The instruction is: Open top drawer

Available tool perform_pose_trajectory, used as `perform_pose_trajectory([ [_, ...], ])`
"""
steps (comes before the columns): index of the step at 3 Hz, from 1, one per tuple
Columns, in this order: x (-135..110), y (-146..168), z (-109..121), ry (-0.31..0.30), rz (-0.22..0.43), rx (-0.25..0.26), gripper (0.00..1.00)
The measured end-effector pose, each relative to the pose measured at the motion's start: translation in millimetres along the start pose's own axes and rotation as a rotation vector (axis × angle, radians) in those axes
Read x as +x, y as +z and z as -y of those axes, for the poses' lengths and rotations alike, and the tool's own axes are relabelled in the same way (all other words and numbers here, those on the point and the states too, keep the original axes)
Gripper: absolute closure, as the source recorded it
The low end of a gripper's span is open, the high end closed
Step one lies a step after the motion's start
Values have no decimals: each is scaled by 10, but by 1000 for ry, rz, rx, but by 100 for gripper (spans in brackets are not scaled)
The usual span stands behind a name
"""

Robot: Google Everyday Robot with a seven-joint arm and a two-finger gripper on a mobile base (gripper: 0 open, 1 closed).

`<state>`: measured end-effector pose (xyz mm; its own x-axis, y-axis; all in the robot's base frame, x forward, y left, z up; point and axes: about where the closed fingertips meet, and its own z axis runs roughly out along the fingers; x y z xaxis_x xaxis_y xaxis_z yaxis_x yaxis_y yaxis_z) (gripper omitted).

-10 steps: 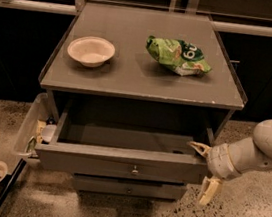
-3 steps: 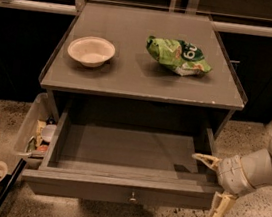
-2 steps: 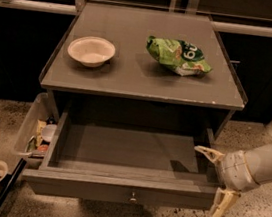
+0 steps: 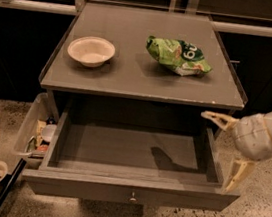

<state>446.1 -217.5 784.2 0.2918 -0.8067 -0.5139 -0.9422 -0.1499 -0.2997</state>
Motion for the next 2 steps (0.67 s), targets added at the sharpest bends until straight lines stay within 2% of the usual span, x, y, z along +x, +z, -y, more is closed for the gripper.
perform_pose_trajectory([
  [1,-184,-462,416,-33,0,47,0],
  [2,-231,-608,548,-53,-7,82,0],
])
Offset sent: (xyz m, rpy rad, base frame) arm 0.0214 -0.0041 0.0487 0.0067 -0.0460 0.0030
